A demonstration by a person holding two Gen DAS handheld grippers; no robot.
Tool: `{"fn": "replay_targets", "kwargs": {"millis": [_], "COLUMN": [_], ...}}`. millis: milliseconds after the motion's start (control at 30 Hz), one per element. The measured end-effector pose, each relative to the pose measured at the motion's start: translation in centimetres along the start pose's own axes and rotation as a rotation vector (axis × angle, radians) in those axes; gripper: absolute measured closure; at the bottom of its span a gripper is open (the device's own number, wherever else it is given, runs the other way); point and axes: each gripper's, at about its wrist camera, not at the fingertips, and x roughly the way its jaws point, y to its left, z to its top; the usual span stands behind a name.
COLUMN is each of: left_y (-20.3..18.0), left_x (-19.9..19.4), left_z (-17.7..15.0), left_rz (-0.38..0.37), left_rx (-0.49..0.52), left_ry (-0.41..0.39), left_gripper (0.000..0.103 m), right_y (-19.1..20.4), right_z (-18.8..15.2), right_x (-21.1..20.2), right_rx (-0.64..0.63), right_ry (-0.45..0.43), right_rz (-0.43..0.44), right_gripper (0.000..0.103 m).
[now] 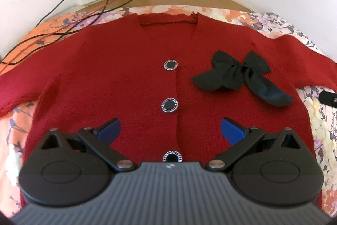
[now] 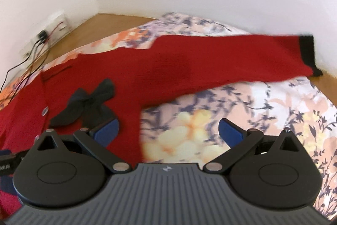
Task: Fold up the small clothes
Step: 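Move the right gripper to the black-cuffed end of the cardigan sleeve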
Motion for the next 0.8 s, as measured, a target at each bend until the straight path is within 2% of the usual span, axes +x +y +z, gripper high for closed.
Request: {"fn": "replay_targets", "kwargs": {"millis": [333,533,800], "left_y": [-2.1,-3.0,-3.8], "left_x": [2.4,3.4,3.8], "left_z": [0.0,-0.8,-1.6], "left_rz": [0.002,0.004,0.056], "left_rx": [0.006,-0.004,0.012], "left_ry": [0.031,0.057,0.042], "left_gripper": [0.0,0.0,0.0], "right_y": [-8.4,-12.0,-14.8], "right_z": [2.8,4.3,5.4], "right_x": [3.7,5.8,8.1], "right_rx": [0.218,0.311,0.367], "right_ry": [0.041,0.014,-0.049], "right_rz": [0.017,0.024,0.073], "right_gripper": [0.0,0.0,0.0]}}
